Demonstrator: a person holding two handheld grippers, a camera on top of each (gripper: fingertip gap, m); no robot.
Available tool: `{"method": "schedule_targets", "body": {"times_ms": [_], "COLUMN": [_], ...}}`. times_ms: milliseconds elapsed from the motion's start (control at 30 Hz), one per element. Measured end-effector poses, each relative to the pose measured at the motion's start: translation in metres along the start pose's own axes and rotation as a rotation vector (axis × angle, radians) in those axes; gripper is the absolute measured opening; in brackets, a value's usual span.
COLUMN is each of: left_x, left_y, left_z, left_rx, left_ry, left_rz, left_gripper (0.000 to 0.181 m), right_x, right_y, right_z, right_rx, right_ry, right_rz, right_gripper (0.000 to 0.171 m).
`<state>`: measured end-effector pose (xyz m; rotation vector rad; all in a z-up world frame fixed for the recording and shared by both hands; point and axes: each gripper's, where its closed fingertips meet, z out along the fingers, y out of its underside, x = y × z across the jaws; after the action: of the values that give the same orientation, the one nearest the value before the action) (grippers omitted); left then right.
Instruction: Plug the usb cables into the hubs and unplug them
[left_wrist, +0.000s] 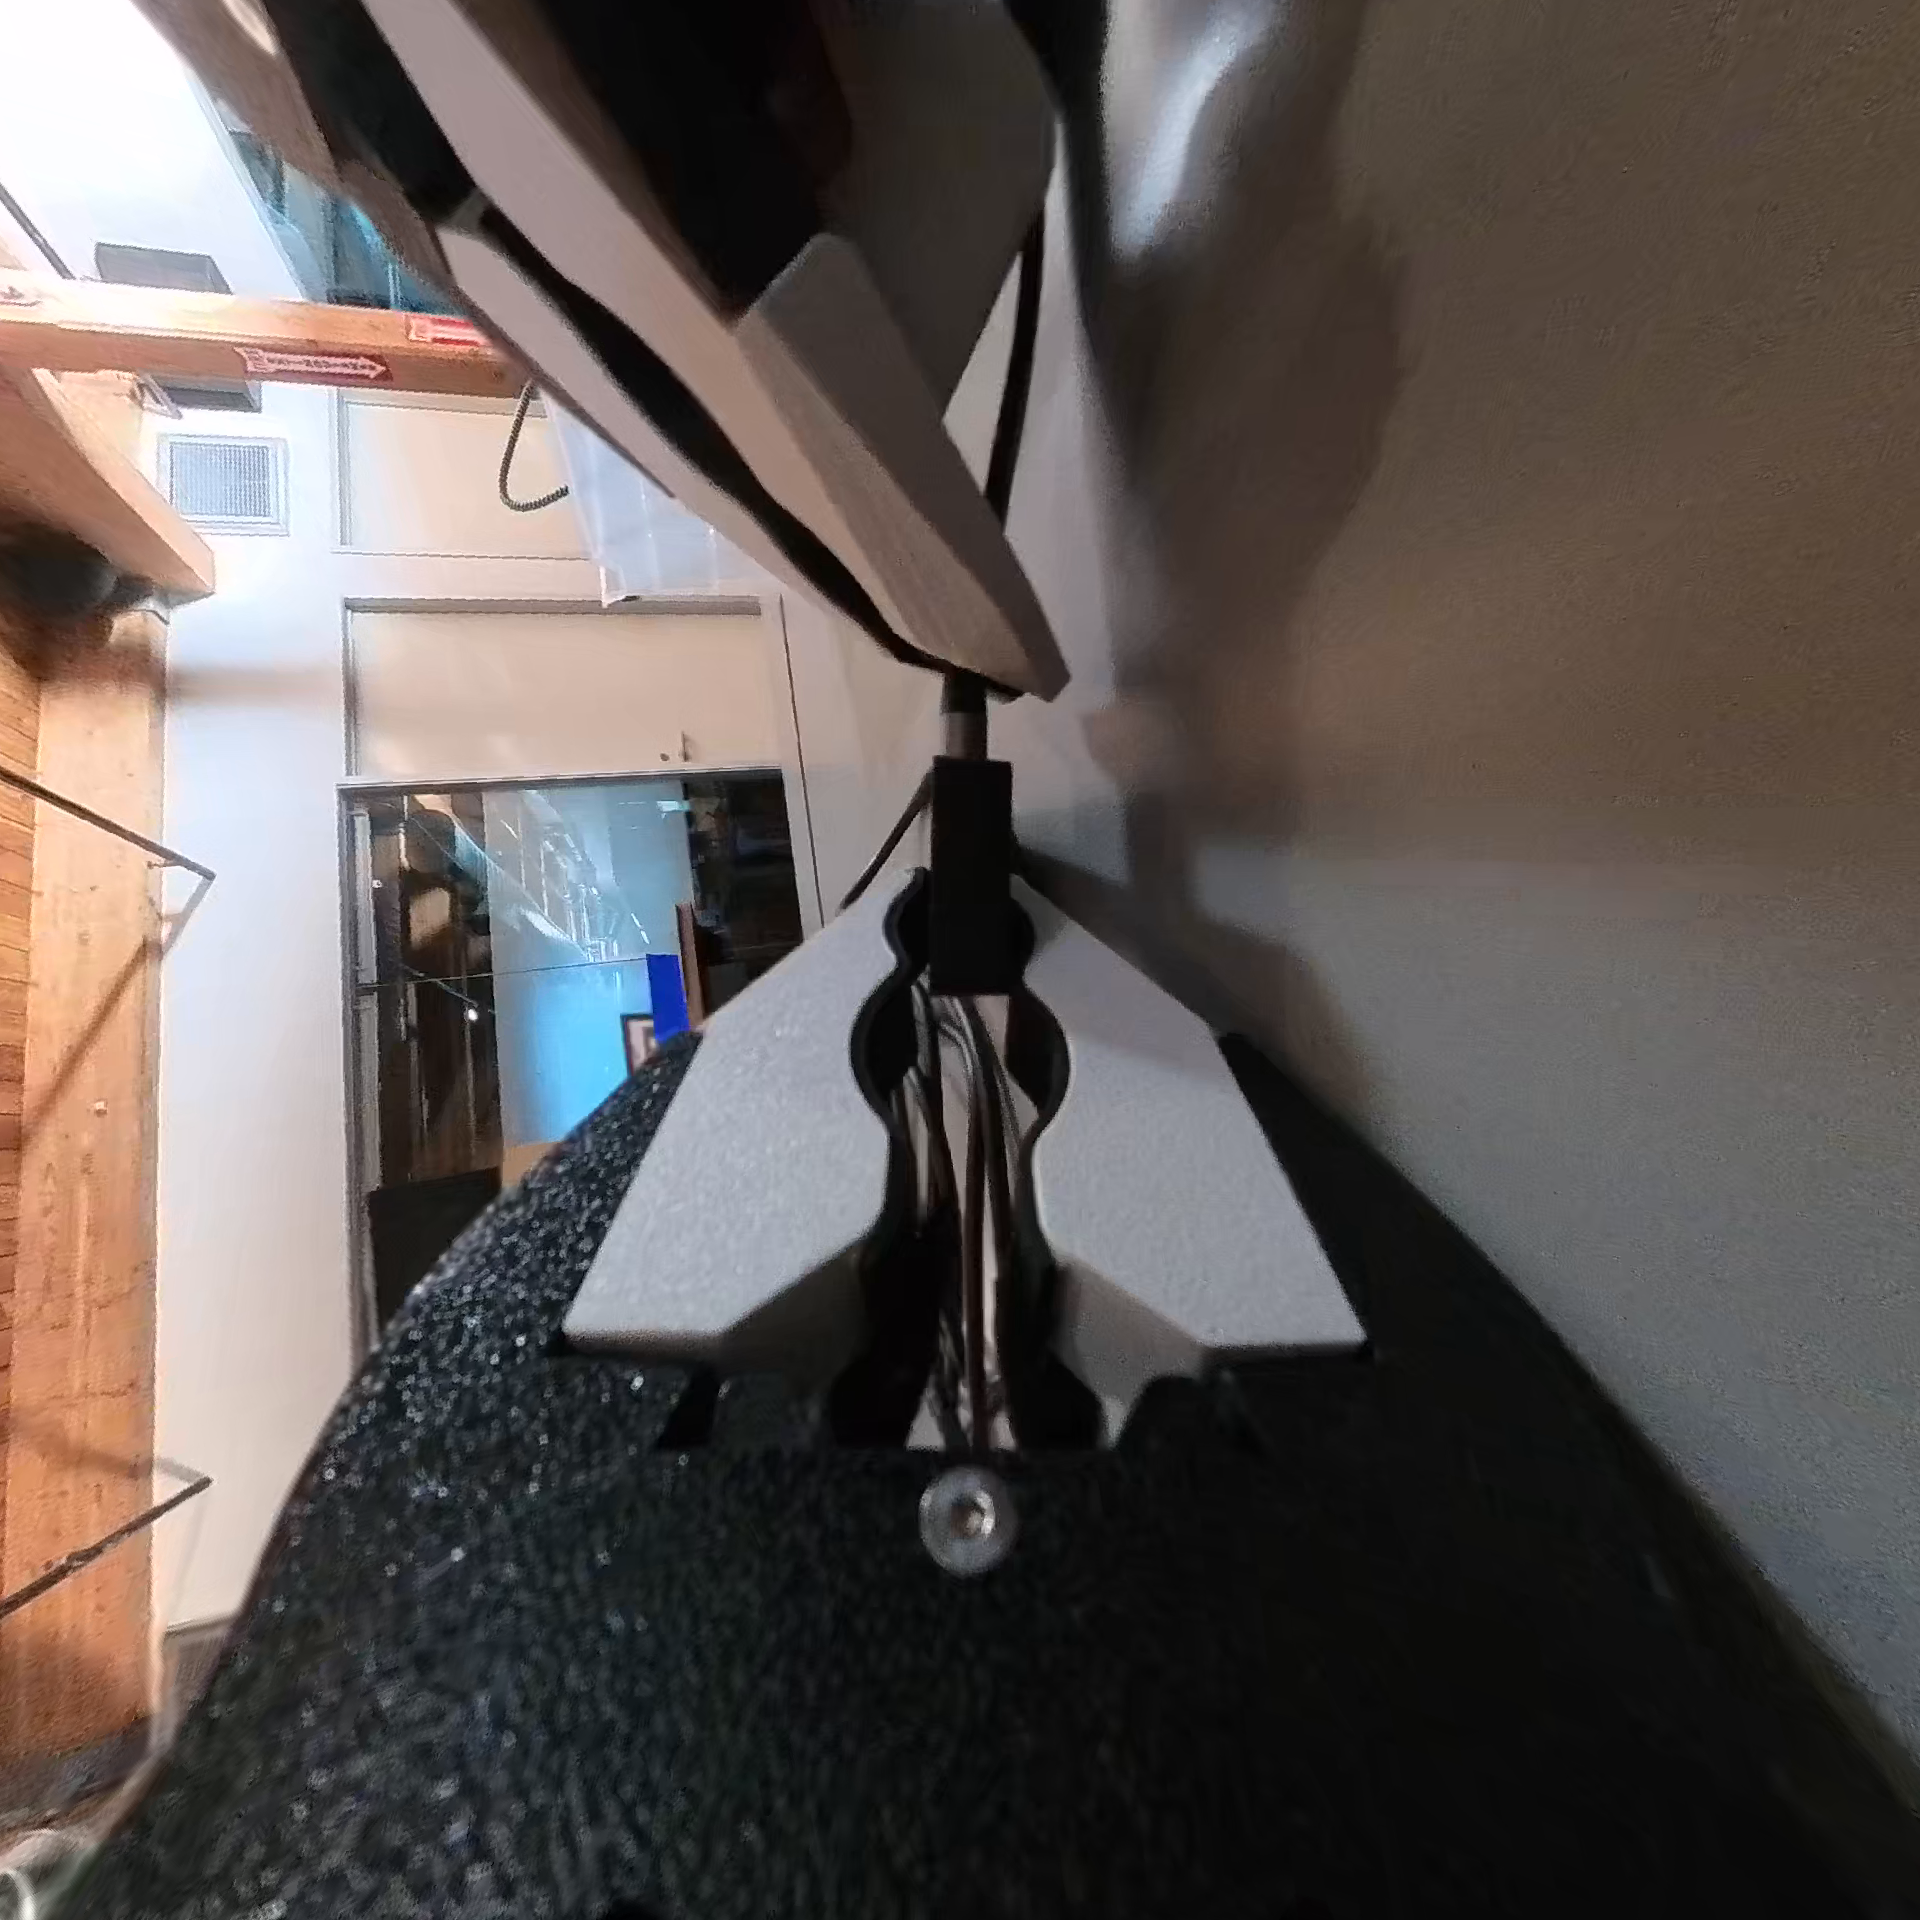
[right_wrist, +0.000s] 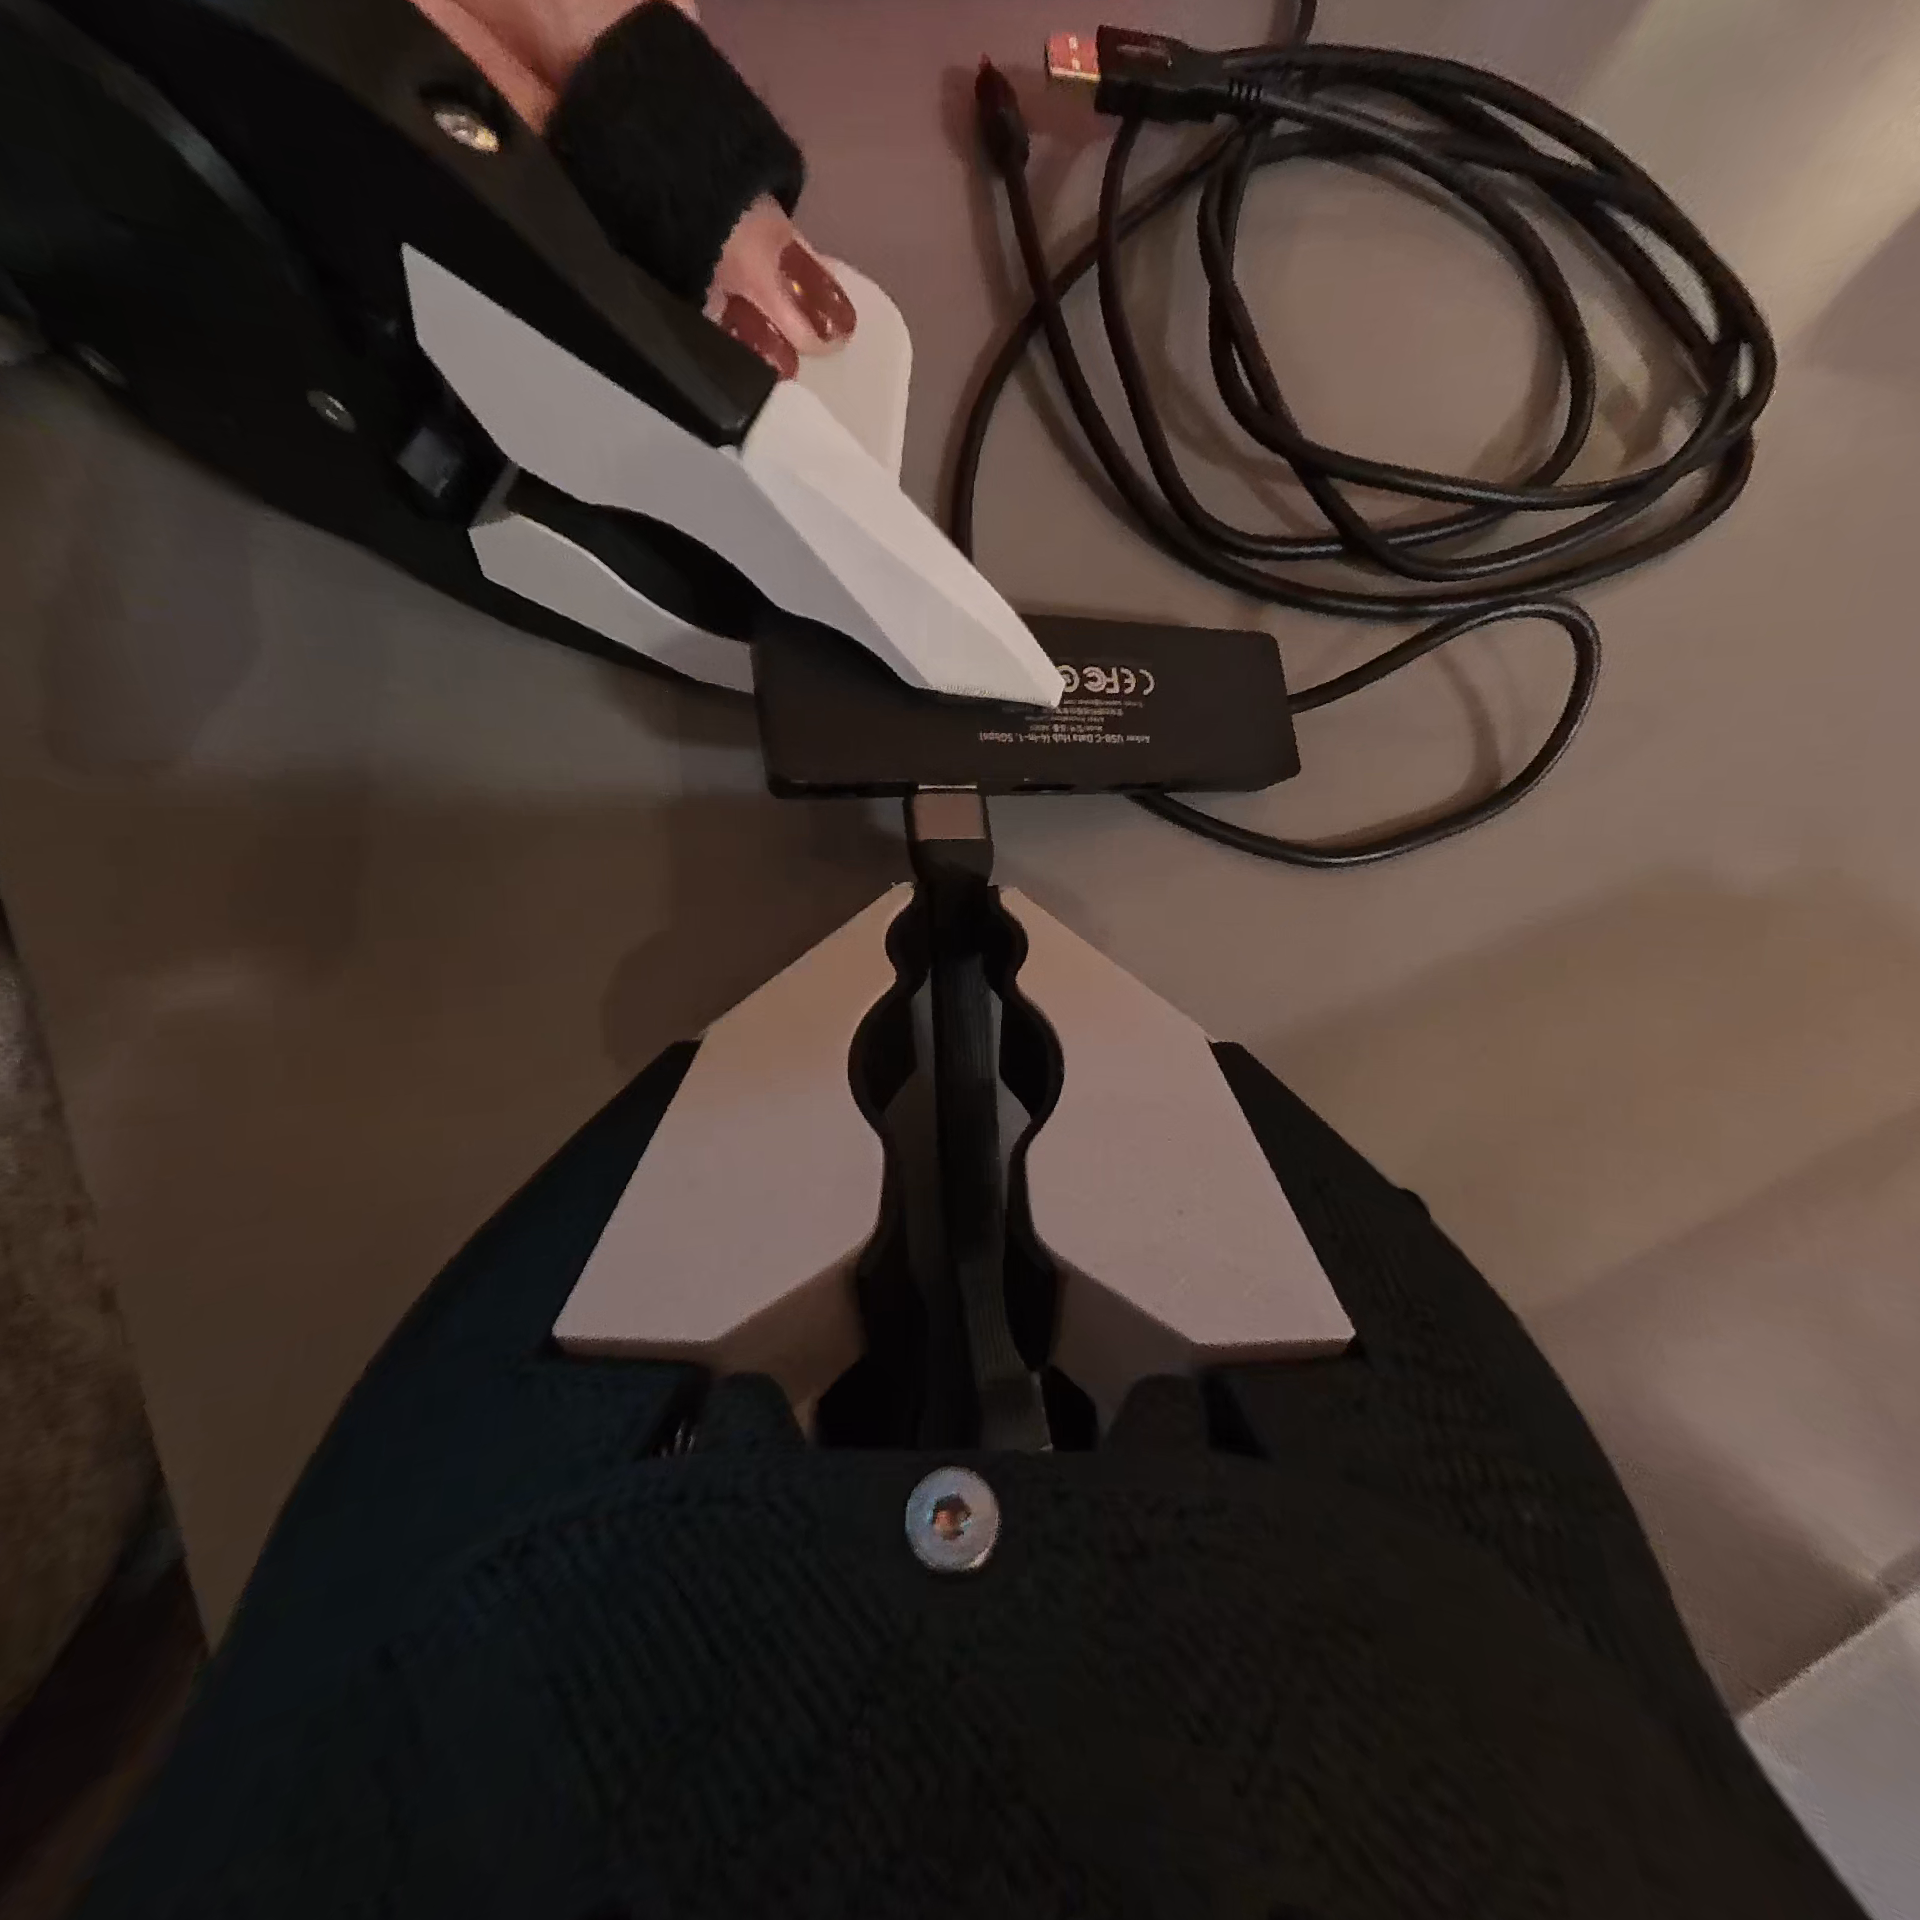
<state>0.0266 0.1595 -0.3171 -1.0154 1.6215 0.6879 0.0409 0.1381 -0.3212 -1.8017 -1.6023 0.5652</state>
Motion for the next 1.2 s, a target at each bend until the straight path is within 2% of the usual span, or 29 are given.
{"method": "schedule_targets", "body": {"times_ms": [100, 233, 300, 433, 533, 567, 667, 733, 833, 1000, 1200], "left_x": [-0.005, -0.017, -0.017, -0.014, -0.010, -0.009, -0.008, -0.008, -0.007, -0.012, -0.013], "left_y": [-0.003, -0.003, -0.008, -0.018, -0.027, -0.029, -0.035, -0.036, -0.038, -0.041, -0.042], "left_z": [-0.001, -0.006, -0.008, -0.009, -0.011, -0.011, -0.012, -0.012, -0.013, -0.014, -0.017], "left_rx": [0.031, 0.059, 0.099, 0.124, 0.150, 0.157, 0.178, 0.182, 0.187, 0.211, 0.236], "left_ry": [-0.027, -0.077, -0.073, -0.080, -0.079, -0.075, -0.070, -0.071, -0.069, -0.054, -0.041], "left_rz": [0.016, -0.044, -0.062, 0.018, 0.075, 0.088, 0.089, 0.092, 0.122, 0.072, 0.035], "left_gripper": [0.009, 0.009, 0.008, 0.009, 0.009, 0.009, 0.009, 0.010, 0.010, 0.009, 0.009], "right_x": [0.000, 0.011, 0.020, 0.037, 0.034, 0.029, 0.022, 0.030, 0.033, 0.037, 0.035], "right_y": [-0.001, -0.010, -0.022, -0.060, -0.102, -0.116, -0.150, -0.155, -0.137, -0.140, -0.132], "right_z": [-0.005, -0.037, -0.054, -0.072, -0.046, -0.031, 0.025, 0.065, 0.109, 0.131, 0.144], "right_rx": [0.006, 0.036, 0.089, 0.192, 0.218, 0.221, 0.202, 0.112, -0.047, -0.139, -0.379], "right_ry": [-0.036, -0.014, 0.030, 0.126, 0.055, 0.010, -0.045, -0.016, -0.103, -0.340, -0.544], "right_rz": [0.064, 0.086, 0.075, -0.034, -0.174, -0.250, -0.529, -0.734, -1.002, -0.948, -0.936], "right_gripper": [0.014, 0.028, 0.025, 0.022, 0.022, 0.019, 0.025, 0.029, 0.029, 0.033, 0.028]}}
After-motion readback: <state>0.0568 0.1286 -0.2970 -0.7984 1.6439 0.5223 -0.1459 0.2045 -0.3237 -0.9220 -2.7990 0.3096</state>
